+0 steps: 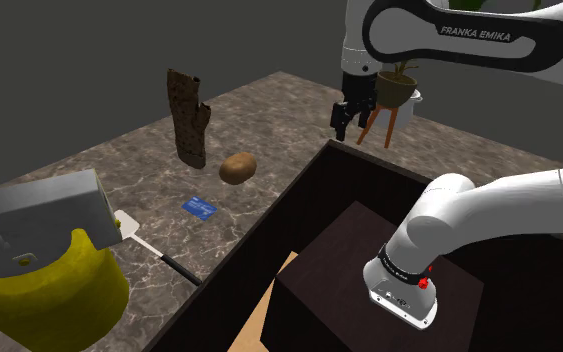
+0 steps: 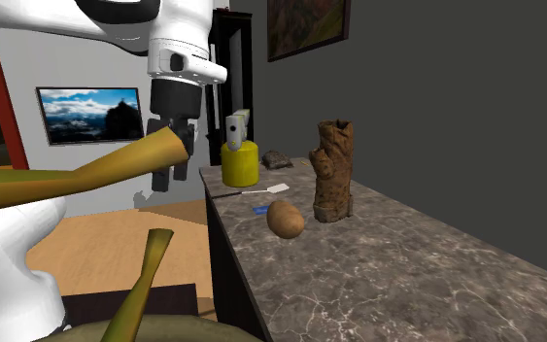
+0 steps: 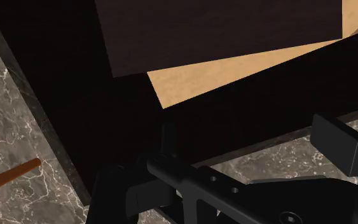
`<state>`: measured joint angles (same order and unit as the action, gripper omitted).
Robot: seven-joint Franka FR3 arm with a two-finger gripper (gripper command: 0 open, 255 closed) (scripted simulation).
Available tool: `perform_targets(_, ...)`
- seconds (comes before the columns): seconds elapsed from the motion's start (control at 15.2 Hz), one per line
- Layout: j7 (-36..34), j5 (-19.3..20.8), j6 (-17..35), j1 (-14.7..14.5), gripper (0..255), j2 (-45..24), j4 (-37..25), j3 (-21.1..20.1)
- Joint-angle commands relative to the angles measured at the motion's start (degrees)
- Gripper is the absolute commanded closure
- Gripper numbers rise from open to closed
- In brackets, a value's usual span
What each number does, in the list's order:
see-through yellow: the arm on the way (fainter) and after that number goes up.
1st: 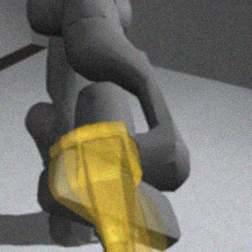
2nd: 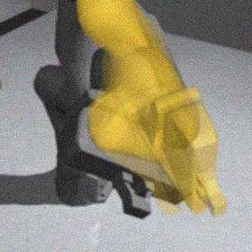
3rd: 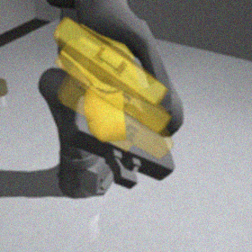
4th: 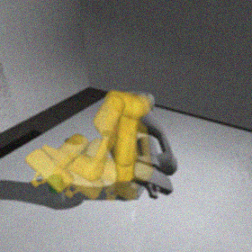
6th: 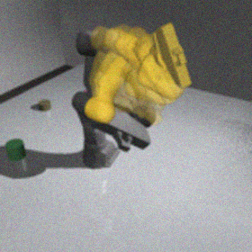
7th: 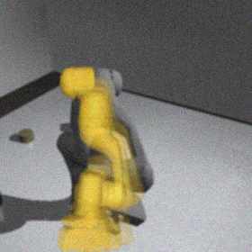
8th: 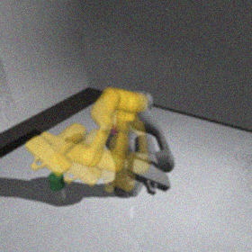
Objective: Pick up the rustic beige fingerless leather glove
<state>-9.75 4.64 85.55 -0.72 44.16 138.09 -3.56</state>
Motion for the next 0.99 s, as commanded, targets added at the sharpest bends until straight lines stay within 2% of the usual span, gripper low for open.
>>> perform_targets(0.0,0.0,0.0,0.0,0.0,0,0.0,0.0,0.0)
perform_targets(0.46,1.6,-1.14,10.46,-2.31,0,-11.57,-5.75,-1.72)
perform_targets(0.92,3.24,-1.53,18.31,-4.28,0,-22.98,-13.96,-3.79)
